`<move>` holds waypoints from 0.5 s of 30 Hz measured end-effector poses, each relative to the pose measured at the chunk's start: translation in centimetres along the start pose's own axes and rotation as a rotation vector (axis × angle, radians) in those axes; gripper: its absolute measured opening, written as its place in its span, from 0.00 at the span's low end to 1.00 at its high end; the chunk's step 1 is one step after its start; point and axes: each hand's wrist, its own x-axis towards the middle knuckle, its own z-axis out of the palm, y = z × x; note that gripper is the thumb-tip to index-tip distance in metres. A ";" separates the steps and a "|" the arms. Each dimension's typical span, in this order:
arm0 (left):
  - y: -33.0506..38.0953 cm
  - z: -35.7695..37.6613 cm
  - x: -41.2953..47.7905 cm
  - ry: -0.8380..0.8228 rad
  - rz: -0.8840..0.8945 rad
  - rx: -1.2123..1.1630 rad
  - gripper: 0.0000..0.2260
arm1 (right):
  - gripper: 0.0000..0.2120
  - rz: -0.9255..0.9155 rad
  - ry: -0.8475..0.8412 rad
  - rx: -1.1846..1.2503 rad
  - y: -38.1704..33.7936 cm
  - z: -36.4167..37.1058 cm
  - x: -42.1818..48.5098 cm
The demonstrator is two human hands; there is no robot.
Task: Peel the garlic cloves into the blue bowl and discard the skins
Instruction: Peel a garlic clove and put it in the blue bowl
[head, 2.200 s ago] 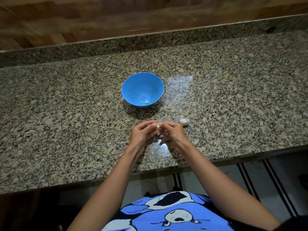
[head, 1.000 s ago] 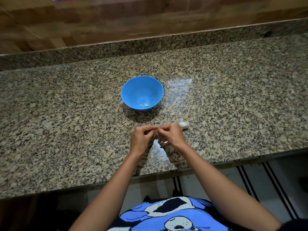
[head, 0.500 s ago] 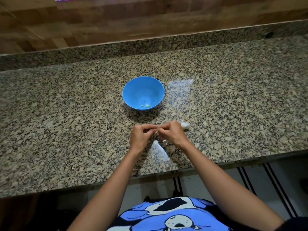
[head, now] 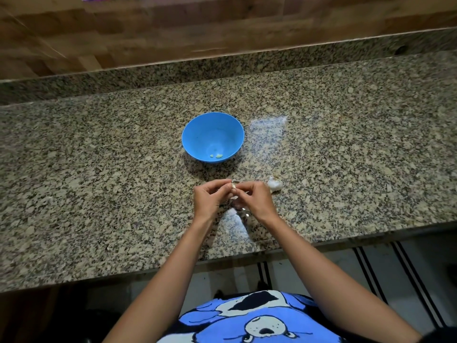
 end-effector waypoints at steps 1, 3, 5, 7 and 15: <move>0.0 0.0 0.0 0.001 0.003 0.000 0.07 | 0.06 -0.018 0.017 -0.039 0.1 0.0 0.0; -0.1 0.0 0.0 -0.003 0.006 -0.010 0.07 | 0.08 -0.061 0.027 -0.130 0.0 0.0 0.1; -0.1 0.0 -0.1 -0.005 0.004 -0.022 0.07 | 0.10 -0.089 0.002 -0.213 -0.1 -0.1 0.1; 0.0 -0.1 -0.1 0.004 0.001 -0.036 0.07 | 0.11 -0.067 -0.027 -0.160 -0.3 -0.1 0.0; 0.2 -0.5 -0.3 -0.038 -0.027 -0.096 0.05 | 0.08 -0.010 0.009 0.066 -0.6 -0.8 0.0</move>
